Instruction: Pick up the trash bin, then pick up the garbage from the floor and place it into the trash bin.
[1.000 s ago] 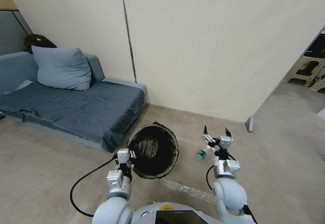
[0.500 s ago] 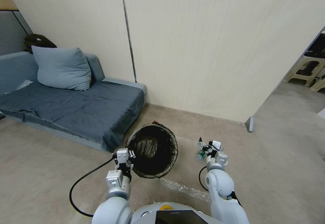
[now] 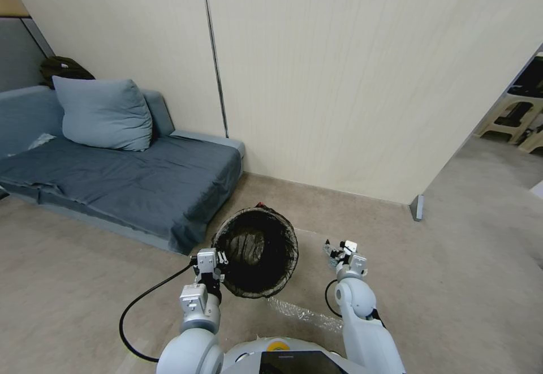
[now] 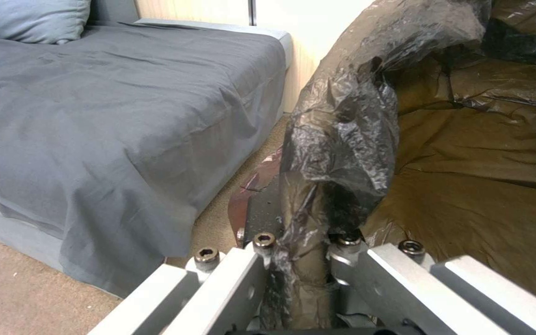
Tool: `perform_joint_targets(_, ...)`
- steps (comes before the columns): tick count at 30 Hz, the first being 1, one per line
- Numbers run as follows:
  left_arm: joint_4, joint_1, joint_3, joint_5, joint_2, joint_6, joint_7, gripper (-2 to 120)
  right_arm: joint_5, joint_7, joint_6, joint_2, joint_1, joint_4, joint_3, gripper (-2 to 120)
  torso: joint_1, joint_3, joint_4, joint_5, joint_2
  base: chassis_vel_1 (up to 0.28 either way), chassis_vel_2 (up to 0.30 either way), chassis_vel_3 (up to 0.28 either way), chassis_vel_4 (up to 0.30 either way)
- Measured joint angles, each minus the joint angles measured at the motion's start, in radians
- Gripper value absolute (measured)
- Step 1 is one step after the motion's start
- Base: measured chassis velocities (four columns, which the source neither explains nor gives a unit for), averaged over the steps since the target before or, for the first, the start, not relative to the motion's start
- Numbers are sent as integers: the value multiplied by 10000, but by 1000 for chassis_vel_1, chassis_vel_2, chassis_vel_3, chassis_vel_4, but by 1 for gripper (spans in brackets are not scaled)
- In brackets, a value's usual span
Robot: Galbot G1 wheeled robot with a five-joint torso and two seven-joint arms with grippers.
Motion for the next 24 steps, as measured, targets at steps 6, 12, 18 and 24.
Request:
perform_joint_targets(6, -10, 21, -17, 18, 0, -57, 0, 0, 9, 6, 9, -3, 106, -227, 12, 100, 0, 0, -3, -2, 0, 0, 0, 0, 0)
perform_joint_targets(12, -10, 30, -24, 23, 9, -63, 0, 0, -295, -130, 563, -44, 1170, -2024, 235, 100, 0, 0, 2, 2, 0, 0, 0, 0, 0)
perform_joint_targets(18, -7, 57, -50, 27, 16, -66, -1, 0, -523, -368, 1021, -248, 1760, -2954, 378, 100, 0, 1, -4, 3, 0, 0, 0, 0, 0)
perform_joint_targets(24, -2, 53, -49, 33, 15, -69, -2, 0, -696, -513, 1340, -305, 2191, -3646, 465, 100, 0, 0, -1, 3, 0, 0, 0, 0, 0)
